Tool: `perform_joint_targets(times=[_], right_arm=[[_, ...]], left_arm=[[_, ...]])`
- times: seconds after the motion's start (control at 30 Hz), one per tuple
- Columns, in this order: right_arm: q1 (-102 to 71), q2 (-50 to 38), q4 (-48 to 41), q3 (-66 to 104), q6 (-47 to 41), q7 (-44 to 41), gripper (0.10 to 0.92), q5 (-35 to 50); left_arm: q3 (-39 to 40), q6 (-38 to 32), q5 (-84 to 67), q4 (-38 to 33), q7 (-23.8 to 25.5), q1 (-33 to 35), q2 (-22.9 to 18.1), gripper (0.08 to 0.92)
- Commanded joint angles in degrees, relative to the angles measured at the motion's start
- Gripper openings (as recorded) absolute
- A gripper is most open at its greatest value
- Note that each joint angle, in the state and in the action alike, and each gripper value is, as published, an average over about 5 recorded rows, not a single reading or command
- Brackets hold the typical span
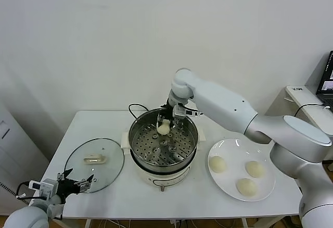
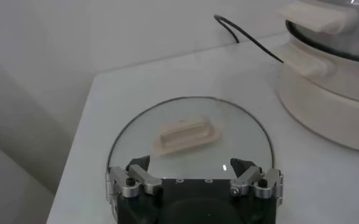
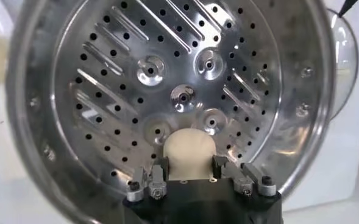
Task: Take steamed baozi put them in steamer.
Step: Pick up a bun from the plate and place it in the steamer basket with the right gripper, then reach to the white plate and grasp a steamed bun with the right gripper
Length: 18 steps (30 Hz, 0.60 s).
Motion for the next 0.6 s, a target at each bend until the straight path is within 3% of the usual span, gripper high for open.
perform_joint_targets(times=[0.03,0.13,0.3,0.43,0.6], right_arm=[[-2.19,1.2,-0.91,1.58,2.79,-0.05,0.574,-3.34],[-1.05,0.97,-0.96,1.4,2.79,-0.03,0.66,-1.31],[6.7,-1.1,-2.06,-2.42,2.79,-0.6,0.789,11.75],[15.8,-4.98,-3.94,-8.71,1.02,-1.84,0.817,23.76],[25.18,-11.82,-4.67,-22.09,-11.85,-4.25,0.823,41.64]], left_arm=[[0.0,-0.08,-0.01,-0.3,0.05,0.17,0.07,0.823],[-0.01,-0.05,-0.01,-0.52,0.07,0.31,0.04,0.823],[-0.22,0.0,-0.02,-0.47,0.03,0.42,0.11,0.823],[-0.56,0.06,-0.3,-0.95,0.03,0.8,0.17,0.823],[-0.76,0.11,-0.41,-1.24,0.05,1.01,0.14,0.823]])
